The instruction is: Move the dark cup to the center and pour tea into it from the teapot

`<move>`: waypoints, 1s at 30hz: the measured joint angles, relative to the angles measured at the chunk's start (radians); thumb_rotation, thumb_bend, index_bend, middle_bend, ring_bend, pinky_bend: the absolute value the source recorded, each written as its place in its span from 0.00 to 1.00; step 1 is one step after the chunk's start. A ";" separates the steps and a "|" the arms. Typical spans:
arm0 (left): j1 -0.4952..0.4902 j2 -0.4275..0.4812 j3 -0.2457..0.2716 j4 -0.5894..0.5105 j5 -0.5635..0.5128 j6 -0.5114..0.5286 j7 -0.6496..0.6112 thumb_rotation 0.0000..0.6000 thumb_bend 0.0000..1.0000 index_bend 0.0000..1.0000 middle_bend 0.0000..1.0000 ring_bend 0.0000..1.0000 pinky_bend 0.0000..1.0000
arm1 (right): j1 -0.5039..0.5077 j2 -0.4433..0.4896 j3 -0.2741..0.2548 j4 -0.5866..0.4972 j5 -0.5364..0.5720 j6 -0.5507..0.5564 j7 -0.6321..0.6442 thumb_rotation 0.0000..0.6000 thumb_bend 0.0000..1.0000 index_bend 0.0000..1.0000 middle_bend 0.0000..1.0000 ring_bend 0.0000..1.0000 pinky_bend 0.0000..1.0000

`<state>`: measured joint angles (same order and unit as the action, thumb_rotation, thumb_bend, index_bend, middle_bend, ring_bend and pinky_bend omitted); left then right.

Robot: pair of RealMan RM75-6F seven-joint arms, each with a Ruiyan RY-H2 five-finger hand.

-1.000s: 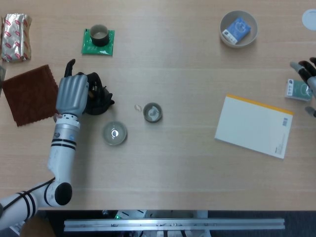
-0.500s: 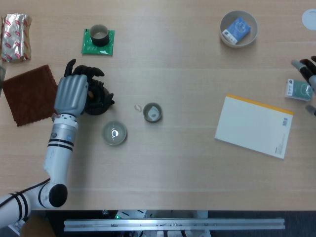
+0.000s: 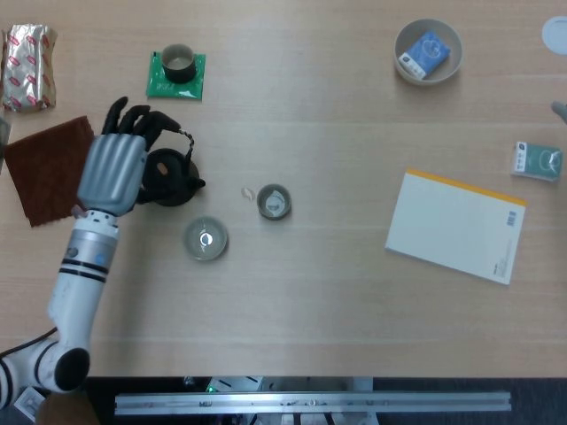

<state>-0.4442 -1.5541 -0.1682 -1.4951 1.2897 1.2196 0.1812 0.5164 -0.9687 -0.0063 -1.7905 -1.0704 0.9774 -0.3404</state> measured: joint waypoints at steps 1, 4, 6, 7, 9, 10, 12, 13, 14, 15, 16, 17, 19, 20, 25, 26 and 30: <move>0.006 0.012 0.007 -0.008 0.011 0.012 0.006 1.00 0.22 0.29 0.26 0.14 0.06 | -0.007 0.001 0.000 0.001 -0.009 0.010 0.005 1.00 0.20 0.00 0.11 0.00 0.00; 0.030 0.047 0.026 -0.033 0.046 0.054 0.008 1.00 0.22 0.30 0.26 0.14 0.06 | -0.032 0.001 -0.001 0.004 -0.041 0.051 0.026 1.00 0.20 0.00 0.11 0.00 0.00; 0.049 0.074 0.040 -0.051 0.068 0.081 0.001 1.00 0.22 0.30 0.26 0.14 0.06 | -0.056 -0.004 -0.002 0.009 -0.067 0.088 0.045 1.00 0.20 0.00 0.11 0.00 0.00; 0.057 0.087 0.046 -0.060 0.073 0.089 0.000 1.00 0.22 0.30 0.27 0.14 0.06 | -0.067 -0.006 -0.002 0.013 -0.080 0.106 0.053 1.00 0.20 0.00 0.12 0.00 0.00; 0.076 0.120 0.060 -0.083 0.082 0.106 0.001 1.00 0.22 0.30 0.27 0.14 0.06 | -0.095 -0.018 -0.005 0.025 -0.115 0.154 0.073 1.00 0.20 0.02 0.14 0.00 0.00; 0.084 0.133 0.065 -0.094 0.085 0.114 0.002 1.00 0.22 0.30 0.27 0.14 0.06 | -0.108 -0.024 -0.006 0.032 -0.131 0.175 0.082 1.00 0.20 0.03 0.15 0.00 0.00; 0.106 0.162 0.074 -0.115 0.092 0.136 0.006 1.00 0.22 0.31 0.27 0.14 0.06 | -0.140 -0.040 -0.011 0.052 -0.170 0.227 0.099 1.00 0.20 0.05 0.16 0.00 0.00; 0.115 0.174 0.078 -0.124 0.096 0.147 0.007 1.00 0.22 0.31 0.28 0.14 0.06 | -0.154 -0.046 -0.014 0.060 -0.186 0.249 0.105 1.00 0.20 0.05 0.16 0.00 0.00; 0.124 0.185 0.082 -0.134 0.100 0.159 0.007 1.00 0.22 0.31 0.28 0.14 0.06 | -0.168 -0.052 -0.016 0.069 -0.200 0.271 0.111 1.00 0.20 0.05 0.16 0.00 0.00; 0.135 0.199 0.087 -0.147 0.105 0.173 0.008 1.00 0.22 0.31 0.28 0.14 0.06 | -0.187 -0.060 -0.019 0.080 -0.218 0.300 0.117 1.00 0.20 0.05 0.16 0.00 0.00; 0.144 0.208 0.092 -0.156 0.110 0.183 0.008 1.00 0.22 0.31 0.28 0.14 0.06 | -0.201 -0.066 -0.021 0.087 -0.231 0.321 0.120 1.00 0.20 0.05 0.16 0.00 0.00; 0.152 0.217 0.096 -0.165 0.115 0.192 0.008 1.00 0.22 0.31 0.28 0.14 0.06 | -0.220 -0.073 -0.025 0.095 -0.247 0.348 0.124 1.00 0.20 0.05 0.16 0.00 0.00; 0.168 0.231 0.105 -0.181 0.128 0.212 0.012 1.00 0.22 0.31 0.28 0.14 0.06 | -0.248 -0.082 -0.029 0.107 -0.269 0.386 0.129 1.00 0.20 0.05 0.16 0.00 0.00; 0.175 0.235 0.109 -0.187 0.134 0.220 0.015 1.00 0.22 0.31 0.28 0.14 0.06 | -0.261 -0.087 -0.031 0.113 -0.279 0.403 0.131 1.00 0.20 0.05 0.16 0.00 0.00; 0.206 0.247 0.119 -0.215 0.154 0.263 0.022 1.00 0.22 0.31 0.28 0.14 0.06 | -0.329 -0.112 -0.036 0.145 -0.317 0.485 0.147 1.00 0.20 0.05 0.17 0.00 0.00; 0.211 0.249 0.121 -0.218 0.159 0.271 0.023 1.00 0.22 0.31 0.28 0.14 0.06 | -0.339 -0.117 -0.037 0.154 -0.324 0.497 0.157 1.00 0.20 0.05 0.17 0.00 0.00; 0.237 0.262 0.135 -0.231 0.180 0.297 0.034 1.00 0.22 0.31 0.28 0.14 0.06 | -0.367 -0.134 -0.036 0.188 -0.350 0.528 0.194 1.00 0.20 0.07 0.18 0.00 0.00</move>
<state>-0.2073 -1.2916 -0.0335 -1.7266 1.4698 1.5170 0.2157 0.1493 -1.1024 -0.0418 -1.6020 -1.4202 1.5051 -0.1467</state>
